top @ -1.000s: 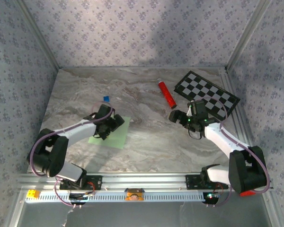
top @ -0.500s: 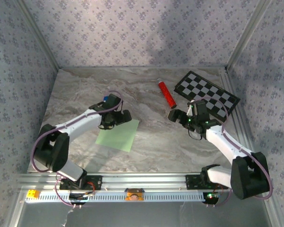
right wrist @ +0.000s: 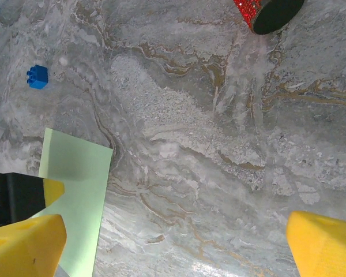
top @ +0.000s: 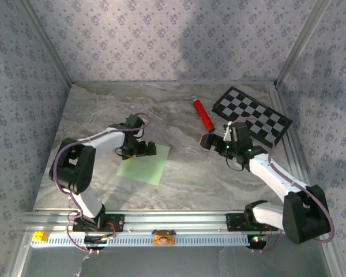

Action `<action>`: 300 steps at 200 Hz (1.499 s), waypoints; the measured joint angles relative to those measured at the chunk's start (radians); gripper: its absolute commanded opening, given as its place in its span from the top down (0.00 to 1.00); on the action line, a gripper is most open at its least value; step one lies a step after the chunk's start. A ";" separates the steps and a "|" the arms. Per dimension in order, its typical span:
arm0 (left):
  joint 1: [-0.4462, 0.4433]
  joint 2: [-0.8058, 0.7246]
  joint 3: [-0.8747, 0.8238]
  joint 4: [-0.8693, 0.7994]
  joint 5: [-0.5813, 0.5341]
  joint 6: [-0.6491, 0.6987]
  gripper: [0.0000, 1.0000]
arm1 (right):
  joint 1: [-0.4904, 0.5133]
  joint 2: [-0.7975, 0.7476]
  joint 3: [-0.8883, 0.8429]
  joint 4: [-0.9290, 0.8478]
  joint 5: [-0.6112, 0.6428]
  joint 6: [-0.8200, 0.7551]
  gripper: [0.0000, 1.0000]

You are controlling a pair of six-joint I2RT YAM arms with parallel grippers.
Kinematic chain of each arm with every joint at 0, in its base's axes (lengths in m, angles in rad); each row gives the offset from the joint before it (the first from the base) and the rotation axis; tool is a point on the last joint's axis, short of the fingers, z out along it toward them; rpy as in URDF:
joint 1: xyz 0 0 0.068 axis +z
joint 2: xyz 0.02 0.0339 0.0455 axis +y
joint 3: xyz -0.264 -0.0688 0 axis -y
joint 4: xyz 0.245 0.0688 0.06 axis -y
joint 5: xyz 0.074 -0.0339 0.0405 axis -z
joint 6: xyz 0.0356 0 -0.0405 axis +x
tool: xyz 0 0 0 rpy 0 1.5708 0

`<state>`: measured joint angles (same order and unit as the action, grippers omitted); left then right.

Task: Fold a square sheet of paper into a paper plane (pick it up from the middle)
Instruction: Move the square sheet of paper to the center of the table.

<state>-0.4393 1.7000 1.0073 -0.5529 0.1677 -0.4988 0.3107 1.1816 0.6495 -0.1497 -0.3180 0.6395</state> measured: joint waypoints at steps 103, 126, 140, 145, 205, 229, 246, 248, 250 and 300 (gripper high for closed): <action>-0.212 -0.041 -0.073 0.203 -0.047 -0.441 0.00 | 0.015 0.000 0.003 -0.058 0.020 0.008 0.00; -0.266 -0.041 -0.057 0.185 -0.079 -0.481 0.00 | 0.016 0.000 0.004 -0.066 0.021 0.008 0.00; -0.285 -0.041 -0.035 0.151 -0.109 -0.461 0.00 | 0.016 0.002 0.004 -0.062 0.018 0.014 0.00; -0.289 -0.041 -0.024 0.135 -0.124 -0.445 0.00 | 0.016 0.004 0.004 -0.059 0.016 0.020 0.00; -0.280 0.022 0.200 -0.065 -0.229 -0.171 0.00 | 0.079 0.135 0.062 -0.039 0.007 0.079 0.00; -0.281 0.072 0.240 -0.129 -0.232 -0.119 0.00 | 0.108 0.180 0.081 -0.043 0.016 0.099 0.00; -0.281 0.099 0.244 -0.164 -0.223 -0.108 0.02 | 0.122 0.193 0.081 -0.054 0.025 0.115 0.00; -0.281 0.103 0.245 -0.169 -0.222 -0.108 0.02 | 0.123 0.194 0.081 -0.055 0.027 0.117 0.00; -0.281 0.106 0.247 -0.174 -0.220 -0.107 0.02 | 0.124 0.194 0.081 -0.056 0.027 0.118 0.00; -0.282 0.175 0.306 -0.248 -0.206 -0.103 0.03 | 0.144 0.196 0.081 -0.066 0.050 0.135 0.01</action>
<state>-0.7212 1.8748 1.3132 -0.8009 -0.0387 -0.6022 0.4545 1.3781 0.7303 -0.2161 -0.2676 0.7750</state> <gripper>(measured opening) 0.962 0.995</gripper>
